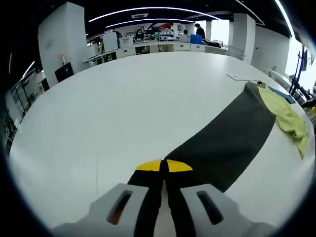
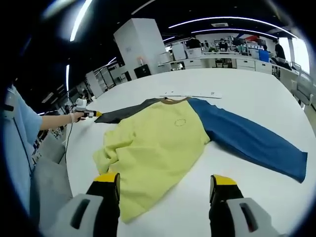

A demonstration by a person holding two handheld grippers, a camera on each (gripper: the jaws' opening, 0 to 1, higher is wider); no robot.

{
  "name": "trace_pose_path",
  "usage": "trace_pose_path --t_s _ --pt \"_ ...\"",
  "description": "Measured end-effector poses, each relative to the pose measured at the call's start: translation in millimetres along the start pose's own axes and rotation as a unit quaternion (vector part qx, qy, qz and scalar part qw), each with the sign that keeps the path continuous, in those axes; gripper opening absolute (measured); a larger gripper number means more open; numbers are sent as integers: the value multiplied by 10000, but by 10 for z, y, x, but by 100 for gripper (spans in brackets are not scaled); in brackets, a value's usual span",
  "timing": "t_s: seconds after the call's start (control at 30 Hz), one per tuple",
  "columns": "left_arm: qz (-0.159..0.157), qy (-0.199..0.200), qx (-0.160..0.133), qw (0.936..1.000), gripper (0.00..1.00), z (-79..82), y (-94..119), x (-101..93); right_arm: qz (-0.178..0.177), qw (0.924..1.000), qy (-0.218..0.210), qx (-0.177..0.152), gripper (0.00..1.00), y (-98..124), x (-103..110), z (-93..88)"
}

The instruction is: Fold the garment on the visible template until the final outline fits inside the template.

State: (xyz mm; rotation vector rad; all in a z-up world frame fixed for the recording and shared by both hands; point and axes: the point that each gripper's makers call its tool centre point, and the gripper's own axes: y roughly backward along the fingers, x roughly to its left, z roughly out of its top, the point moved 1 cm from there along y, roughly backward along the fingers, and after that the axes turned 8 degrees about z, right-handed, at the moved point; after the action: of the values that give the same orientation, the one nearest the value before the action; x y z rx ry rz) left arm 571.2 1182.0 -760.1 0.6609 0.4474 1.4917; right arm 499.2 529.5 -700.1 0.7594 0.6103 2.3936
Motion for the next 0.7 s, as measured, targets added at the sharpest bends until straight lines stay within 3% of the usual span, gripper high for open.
trace_pose_path --t_s 0.27,0.47,0.57,0.63,0.7 --pt "83 -52 -39 9999 0 78 -98 45 -83 9999 -34 48 74 76 -27 -30" --pt "52 145 -120 9998 0 94 -96 50 -112 9999 -43 57 74 89 -25 -49" --pt "33 10 -151 9999 0 100 -91 50 -109 9999 -41 72 74 83 -20 -60" --pt "94 68 -245 9996 5 141 -63 79 -110 9999 -43 81 74 84 -41 -66" --pt "80 128 -300 9994 19 169 -36 91 -98 9999 -60 70 75 76 -34 -70"
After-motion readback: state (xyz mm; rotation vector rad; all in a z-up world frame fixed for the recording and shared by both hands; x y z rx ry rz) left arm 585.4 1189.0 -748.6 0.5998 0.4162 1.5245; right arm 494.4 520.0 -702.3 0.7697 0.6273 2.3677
